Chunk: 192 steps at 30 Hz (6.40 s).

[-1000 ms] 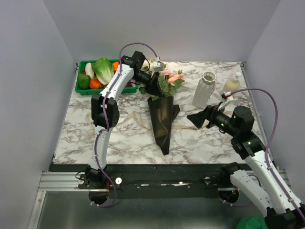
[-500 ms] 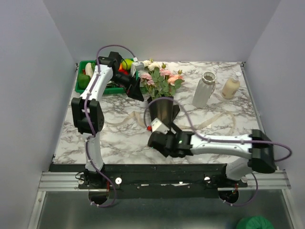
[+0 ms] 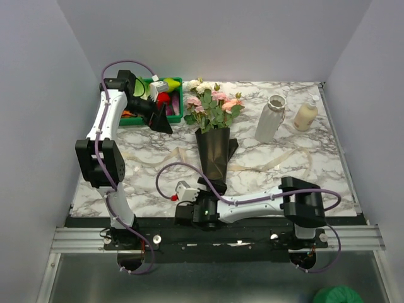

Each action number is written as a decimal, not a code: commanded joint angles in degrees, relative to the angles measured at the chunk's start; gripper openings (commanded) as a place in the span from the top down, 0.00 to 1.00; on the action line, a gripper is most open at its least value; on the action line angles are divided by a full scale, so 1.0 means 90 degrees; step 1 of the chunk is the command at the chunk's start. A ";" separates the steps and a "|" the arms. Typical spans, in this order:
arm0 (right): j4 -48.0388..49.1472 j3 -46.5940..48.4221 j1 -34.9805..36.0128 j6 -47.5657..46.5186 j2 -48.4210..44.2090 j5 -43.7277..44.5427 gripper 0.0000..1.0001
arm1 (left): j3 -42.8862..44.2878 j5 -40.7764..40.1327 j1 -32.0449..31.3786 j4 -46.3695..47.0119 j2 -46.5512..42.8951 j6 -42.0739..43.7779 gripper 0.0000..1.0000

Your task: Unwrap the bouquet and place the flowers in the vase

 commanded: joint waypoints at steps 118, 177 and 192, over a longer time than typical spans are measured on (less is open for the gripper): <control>-0.0384 -0.3208 -0.2908 0.5866 -0.7487 -0.1684 0.11 | 0.1624 -0.3415 -0.3506 0.1791 0.2486 -0.0889 0.01; 0.5324 -0.2313 -0.5511 0.1900 -0.4131 -0.7626 0.99 | 0.1711 -0.1308 -0.0558 0.1596 0.0348 -0.2567 0.01; 0.4483 0.1661 -0.3097 0.1685 0.0369 -0.7751 0.47 | -0.0155 -0.1442 0.1026 0.1587 -0.1869 -0.2364 0.01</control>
